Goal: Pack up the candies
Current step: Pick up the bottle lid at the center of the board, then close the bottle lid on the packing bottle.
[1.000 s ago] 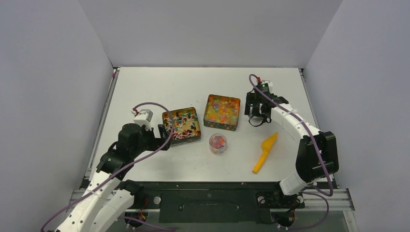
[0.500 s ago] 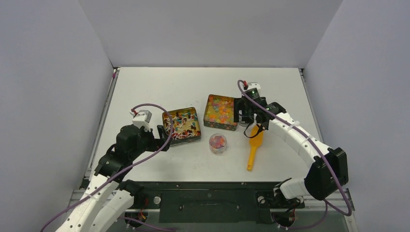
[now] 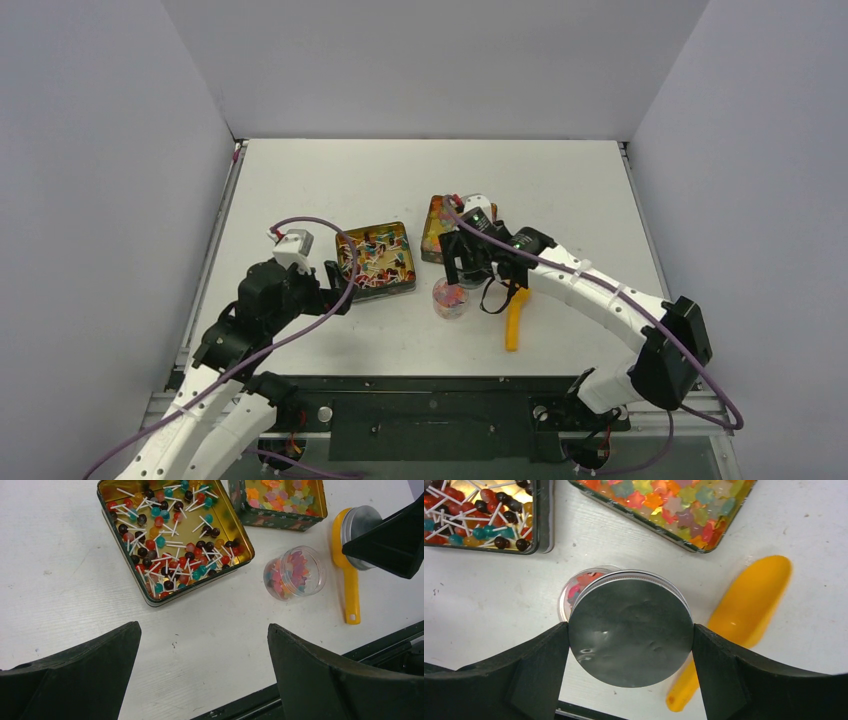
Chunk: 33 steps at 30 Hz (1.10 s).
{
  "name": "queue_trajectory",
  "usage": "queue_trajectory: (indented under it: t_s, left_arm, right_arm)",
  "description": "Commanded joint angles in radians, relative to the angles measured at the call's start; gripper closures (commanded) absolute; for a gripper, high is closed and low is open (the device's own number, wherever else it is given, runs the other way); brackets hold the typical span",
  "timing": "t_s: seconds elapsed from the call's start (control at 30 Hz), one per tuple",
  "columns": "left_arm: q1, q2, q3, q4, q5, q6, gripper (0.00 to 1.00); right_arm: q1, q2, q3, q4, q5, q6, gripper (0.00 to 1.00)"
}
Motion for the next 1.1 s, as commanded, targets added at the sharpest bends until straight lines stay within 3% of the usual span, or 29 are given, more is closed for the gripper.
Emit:
queue_trajectory:
  t_s: [0.0, 0.37, 1.07]
  left_arm:
    - [-0.007, -0.015, 0.011, 0.043, -0.007, 0.000, 0.04]
    - [-0.007, -0.024, 0.010, 0.046, -0.006, 0.000, 0.04]
    - [-0.007, -0.031, 0.008, 0.050, 0.001, 0.001, 0.04]
  right_arm:
    - [0.054, 0.052, 0.060, 0.003, 0.014, 0.042, 0.31]
    - [0.121, 0.190, 0.108, 0.016, 0.014, 0.074, 0.31]
    - [0.121, 0.263, 0.076, 0.039, 0.030, 0.092, 0.31]
